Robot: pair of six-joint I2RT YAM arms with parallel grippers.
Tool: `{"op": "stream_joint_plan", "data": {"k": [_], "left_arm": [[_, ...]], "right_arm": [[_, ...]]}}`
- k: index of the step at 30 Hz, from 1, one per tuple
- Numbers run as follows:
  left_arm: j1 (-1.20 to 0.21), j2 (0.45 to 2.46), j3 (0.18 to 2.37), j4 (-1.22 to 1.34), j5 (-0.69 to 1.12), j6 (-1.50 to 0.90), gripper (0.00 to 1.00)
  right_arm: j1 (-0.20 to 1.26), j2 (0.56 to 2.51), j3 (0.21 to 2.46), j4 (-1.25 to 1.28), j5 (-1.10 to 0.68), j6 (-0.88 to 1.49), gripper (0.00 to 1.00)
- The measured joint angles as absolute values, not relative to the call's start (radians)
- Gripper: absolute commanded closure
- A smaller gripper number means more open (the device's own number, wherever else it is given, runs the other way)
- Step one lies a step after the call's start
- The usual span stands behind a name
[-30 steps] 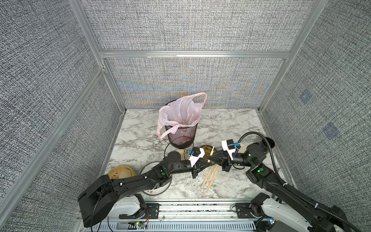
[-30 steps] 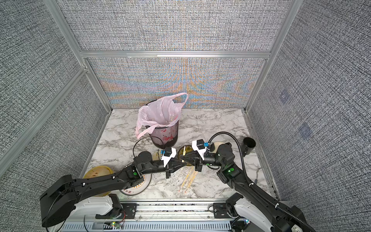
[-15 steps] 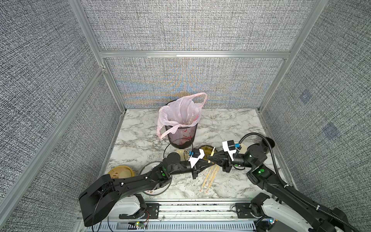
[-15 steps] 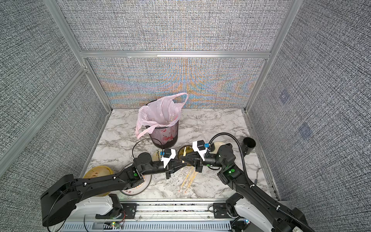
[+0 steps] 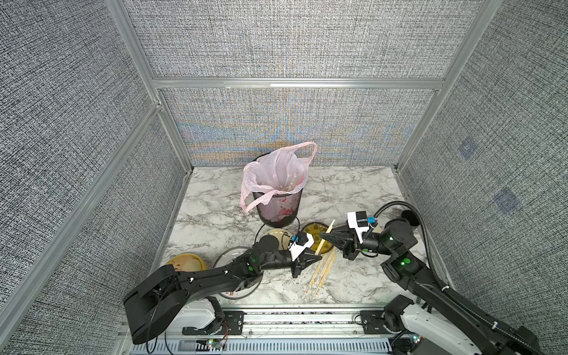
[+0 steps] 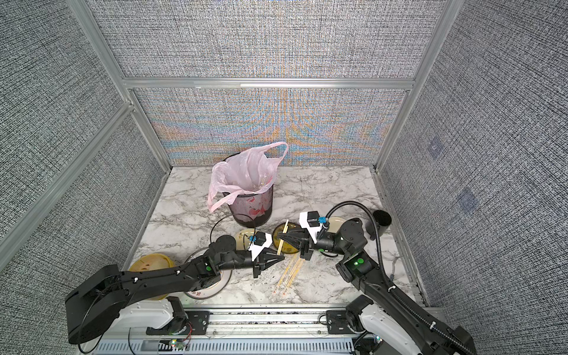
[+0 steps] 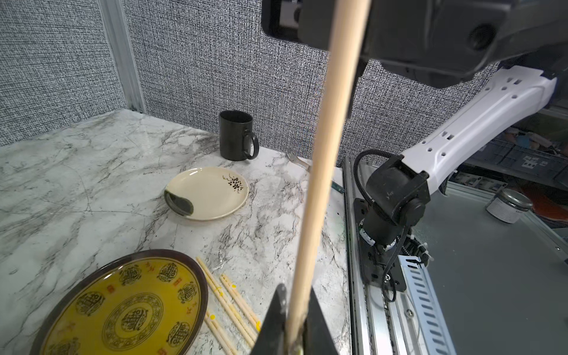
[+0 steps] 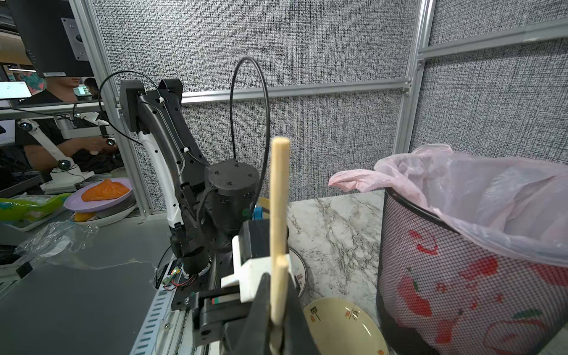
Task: Remove the packaging of disposable chopsticks
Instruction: Remove the packet bag from the disposable chopsticks, then place the packet bag in the trash bin.
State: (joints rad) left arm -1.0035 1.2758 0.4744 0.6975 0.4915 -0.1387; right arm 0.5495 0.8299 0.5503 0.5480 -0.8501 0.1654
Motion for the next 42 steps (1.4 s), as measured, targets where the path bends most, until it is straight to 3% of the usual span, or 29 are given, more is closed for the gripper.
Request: {"op": "stream_joint_plan", "data": {"k": [12,20,30,36,42], "left_arm": [[-1.005,1.269,0.463,0.609,0.463,-0.123,0.95],[-1.004,1.156,0.437,0.521,0.358,-0.106,1.00],[-0.982,0.857,0.593,0.324,-0.123,-0.093,1.00],[-0.911,1.014,0.821,0.267,-0.353,-0.027,1.00],[-0.798,1.289,1.121,0.200,-0.455,0.042,1.00]], "right_arm": [[0.510,0.728,0.578,0.514,-0.756,0.160,1.00],[0.510,0.712,0.546,0.461,-0.696,0.142,1.00],[0.559,0.766,0.410,0.484,-0.613,0.104,1.00],[0.619,0.875,0.390,0.510,-0.582,0.065,1.00],[0.653,0.973,0.387,0.568,-0.559,0.037,1.00]]}}
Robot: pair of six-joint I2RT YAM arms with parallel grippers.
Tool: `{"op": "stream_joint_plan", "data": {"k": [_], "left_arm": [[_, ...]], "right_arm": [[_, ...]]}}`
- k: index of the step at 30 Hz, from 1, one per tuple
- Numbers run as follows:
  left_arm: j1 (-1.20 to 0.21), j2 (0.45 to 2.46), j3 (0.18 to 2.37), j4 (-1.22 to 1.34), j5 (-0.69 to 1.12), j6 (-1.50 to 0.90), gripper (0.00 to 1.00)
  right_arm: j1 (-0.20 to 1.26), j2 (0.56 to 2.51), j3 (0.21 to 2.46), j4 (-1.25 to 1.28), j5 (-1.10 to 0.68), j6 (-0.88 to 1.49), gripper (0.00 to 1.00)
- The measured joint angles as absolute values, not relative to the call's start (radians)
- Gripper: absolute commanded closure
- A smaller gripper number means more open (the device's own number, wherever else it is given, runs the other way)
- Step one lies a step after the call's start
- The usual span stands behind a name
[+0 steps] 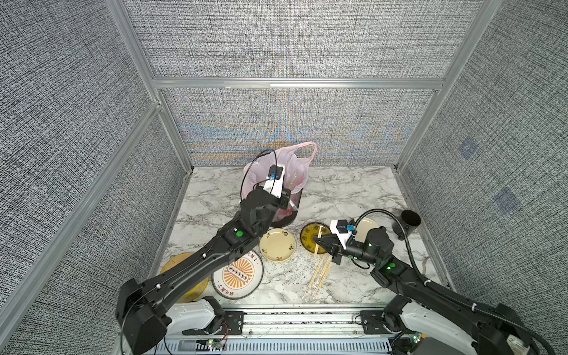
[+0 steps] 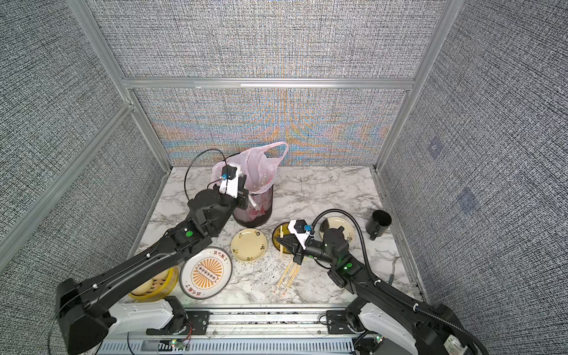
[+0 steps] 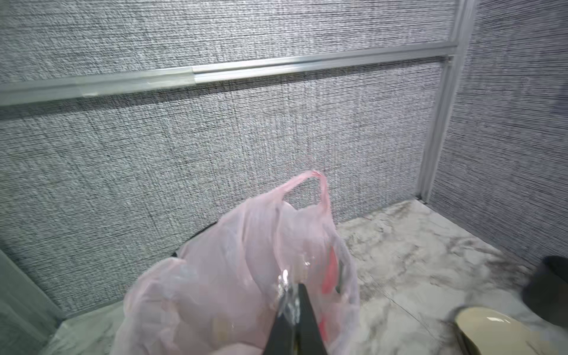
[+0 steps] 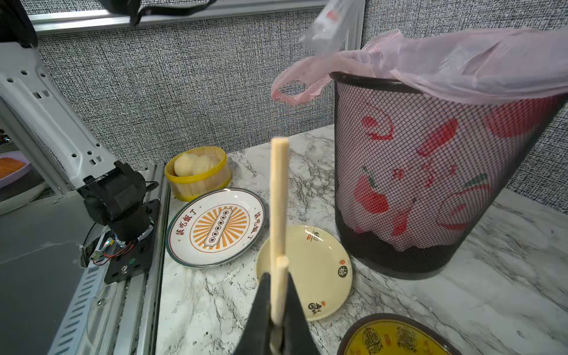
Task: Remove the packaging of disposable chopsticks
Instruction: Place the packet bag in the trash bin.
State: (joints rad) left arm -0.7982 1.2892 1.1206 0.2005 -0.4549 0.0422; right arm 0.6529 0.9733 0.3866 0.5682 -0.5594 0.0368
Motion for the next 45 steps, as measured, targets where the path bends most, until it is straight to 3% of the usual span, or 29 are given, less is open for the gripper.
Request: {"op": "stream_joint_plan", "data": {"k": [7,14,28,35,39,45], "left_arm": [[-0.749,1.529,1.299,0.162,-0.527,0.130,1.00],[-0.725,1.590,1.326,0.151,-0.550,0.166,1.00],[-0.646,1.823,1.502,0.030,-0.683,0.188,1.00],[-0.637,1.795,1.534,-0.038,-0.685,0.157,0.76],[-0.633,1.795,1.553,-0.047,-0.672,0.152,0.49],[-0.636,1.744,1.527,-0.065,-0.647,0.136,0.32]], "right_arm": [[0.695,1.105,0.376,0.644,-0.547,0.009,1.00],[0.709,1.239,0.389,0.748,-0.545,-0.006,1.00],[0.709,1.187,0.384,0.790,-0.533,-0.025,1.00],[0.712,1.193,0.384,0.789,-0.530,-0.028,1.00],[0.712,1.193,0.376,0.789,-0.530,-0.028,1.00],[0.712,1.193,0.374,0.789,-0.525,-0.035,1.00]]}}
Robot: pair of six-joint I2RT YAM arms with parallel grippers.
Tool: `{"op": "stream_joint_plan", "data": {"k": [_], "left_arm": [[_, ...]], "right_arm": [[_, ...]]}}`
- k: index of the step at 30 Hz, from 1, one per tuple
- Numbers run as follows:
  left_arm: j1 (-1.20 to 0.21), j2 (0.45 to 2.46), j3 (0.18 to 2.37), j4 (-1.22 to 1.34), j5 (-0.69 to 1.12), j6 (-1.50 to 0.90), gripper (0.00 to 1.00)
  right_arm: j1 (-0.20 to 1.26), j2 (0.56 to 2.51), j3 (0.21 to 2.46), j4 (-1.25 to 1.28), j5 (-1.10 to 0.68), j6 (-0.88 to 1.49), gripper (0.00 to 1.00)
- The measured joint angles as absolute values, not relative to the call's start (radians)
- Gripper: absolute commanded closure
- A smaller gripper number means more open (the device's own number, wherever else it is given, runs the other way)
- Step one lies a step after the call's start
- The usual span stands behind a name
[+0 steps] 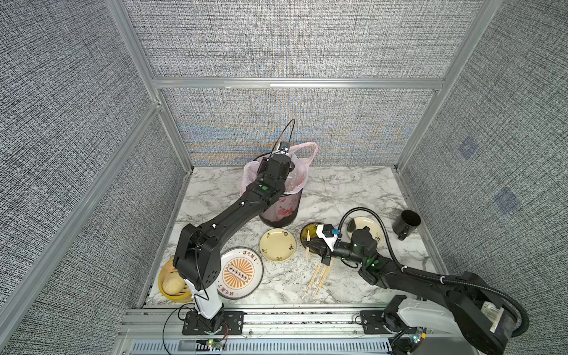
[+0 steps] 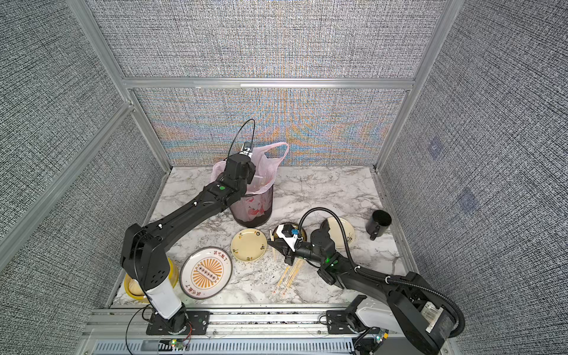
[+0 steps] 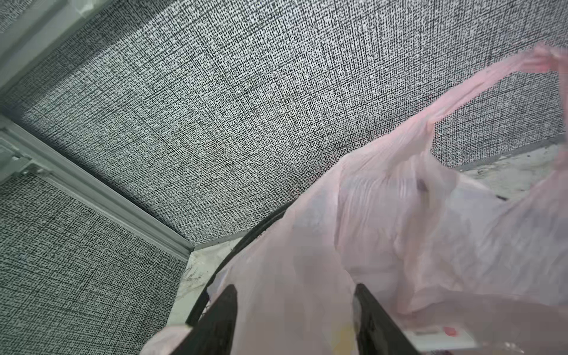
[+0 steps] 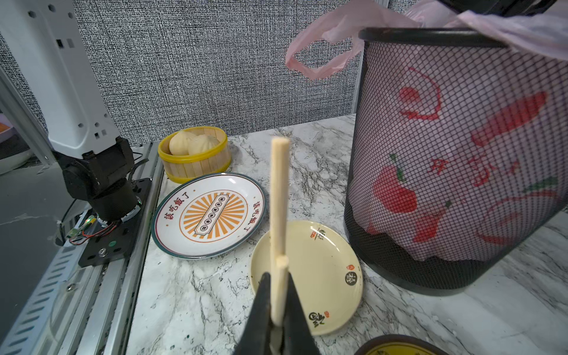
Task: Remove the packaging of disposable chopsticks
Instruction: Place the packet bag in the trash bin.
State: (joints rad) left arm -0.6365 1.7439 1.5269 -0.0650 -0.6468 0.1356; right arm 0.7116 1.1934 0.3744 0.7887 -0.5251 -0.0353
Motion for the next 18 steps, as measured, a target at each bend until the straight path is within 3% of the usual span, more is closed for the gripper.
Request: {"op": "stream_joint_plan", "data": {"k": [10,11,13,14,15,18], "left_arm": [[-0.634,1.601,1.477,-0.083,-0.600,0.098,0.17],[-0.634,1.588,1.464,-0.083,-0.595,0.095,0.20],[-0.634,1.570,1.442,-0.080,-0.576,0.076,0.37],[-0.634,1.569,1.433,-0.074,-0.564,0.072,0.38],[-0.633,1.575,1.433,-0.076,-0.557,0.071,0.36],[-0.633,1.607,1.447,-0.098,-0.538,0.048,0.16]], "right_arm": [[0.713,1.198,0.374,0.788,-0.523,-0.036,1.00],[0.713,1.198,0.374,0.788,-0.523,-0.035,1.00],[0.713,1.203,0.377,0.789,-0.523,-0.034,1.00],[0.713,1.206,0.380,0.789,-0.523,-0.033,1.00],[0.713,1.208,0.382,0.789,-0.523,-0.031,1.00],[0.714,1.209,0.382,0.789,-0.523,-0.031,1.00]]}}
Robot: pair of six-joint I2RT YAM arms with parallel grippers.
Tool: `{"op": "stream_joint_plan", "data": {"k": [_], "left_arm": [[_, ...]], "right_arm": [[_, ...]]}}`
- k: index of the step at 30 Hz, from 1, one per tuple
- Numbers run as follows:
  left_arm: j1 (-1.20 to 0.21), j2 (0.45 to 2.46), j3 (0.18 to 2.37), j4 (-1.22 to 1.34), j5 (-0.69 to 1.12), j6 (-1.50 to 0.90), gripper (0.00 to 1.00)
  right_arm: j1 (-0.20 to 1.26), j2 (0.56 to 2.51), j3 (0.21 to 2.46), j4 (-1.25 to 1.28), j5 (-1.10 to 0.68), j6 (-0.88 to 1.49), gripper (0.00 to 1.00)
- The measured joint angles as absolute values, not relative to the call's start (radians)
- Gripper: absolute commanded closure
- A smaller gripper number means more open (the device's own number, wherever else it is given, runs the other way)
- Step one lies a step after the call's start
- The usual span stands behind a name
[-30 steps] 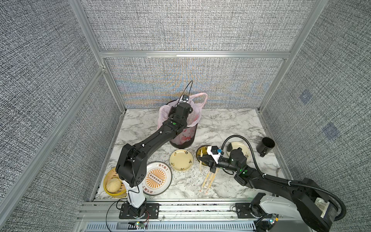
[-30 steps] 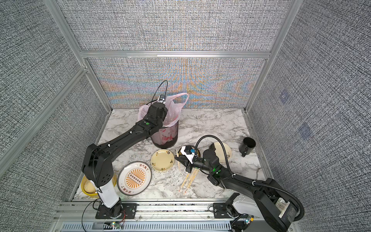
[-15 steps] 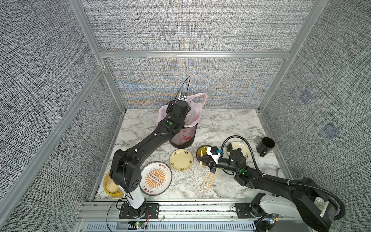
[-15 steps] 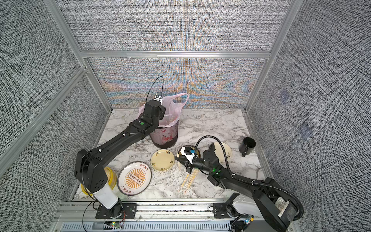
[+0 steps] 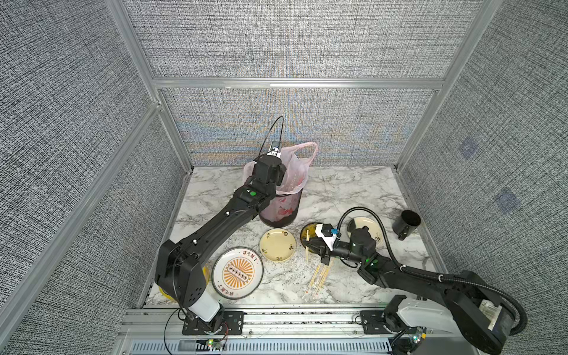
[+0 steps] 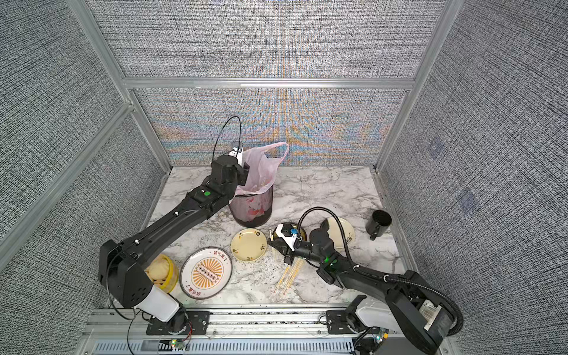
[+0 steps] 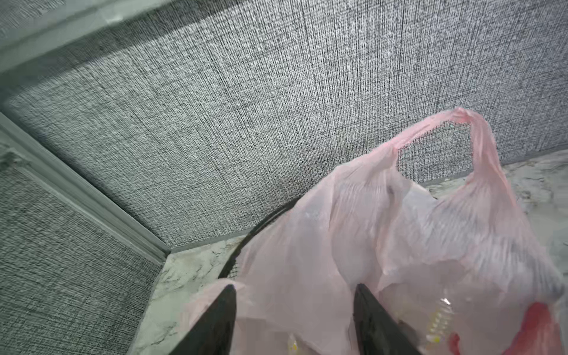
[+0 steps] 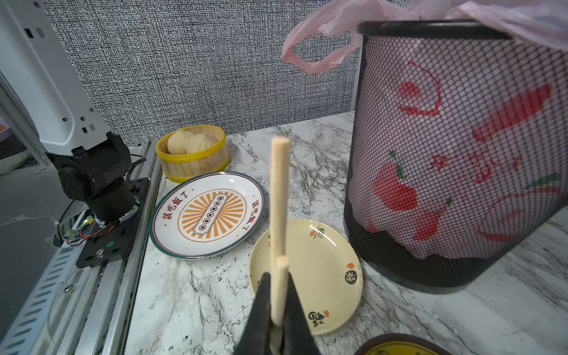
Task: Remove the packaging of disposable chopsticks
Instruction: Place the packet bag in the trash bin, then adjust the disposable chopsticks at the center of the board.
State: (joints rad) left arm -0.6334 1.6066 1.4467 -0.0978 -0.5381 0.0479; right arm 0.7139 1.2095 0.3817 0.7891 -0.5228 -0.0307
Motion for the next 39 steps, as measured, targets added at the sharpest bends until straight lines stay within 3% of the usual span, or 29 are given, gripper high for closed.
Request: {"op": "stream_joint_plan", "data": {"k": [7,16,26,34,39], "left_arm": [[-0.633,1.414,1.368,-0.131,-0.484,-0.031,0.13],[-0.635,1.081,0.993,-0.090,-0.254,-0.173,0.12],[-0.635,0.909,0.780,-0.038,-0.133,-0.269,0.13],[-0.652,0.900,0.733,-0.012,-0.069,-0.307,0.17],[-0.708,0.892,0.730,0.001,-0.045,-0.315,0.19]], "right_arm": [[0.716,1.213,0.375,0.813,-0.516,-0.031,1.00],[0.719,1.407,0.328,1.058,-0.513,-0.019,1.00],[0.719,1.422,0.266,1.192,-0.511,-0.008,1.00],[0.720,1.269,0.308,0.997,-0.503,-0.009,1.00],[0.720,1.085,0.466,0.677,-0.410,-0.013,1.00]]}}
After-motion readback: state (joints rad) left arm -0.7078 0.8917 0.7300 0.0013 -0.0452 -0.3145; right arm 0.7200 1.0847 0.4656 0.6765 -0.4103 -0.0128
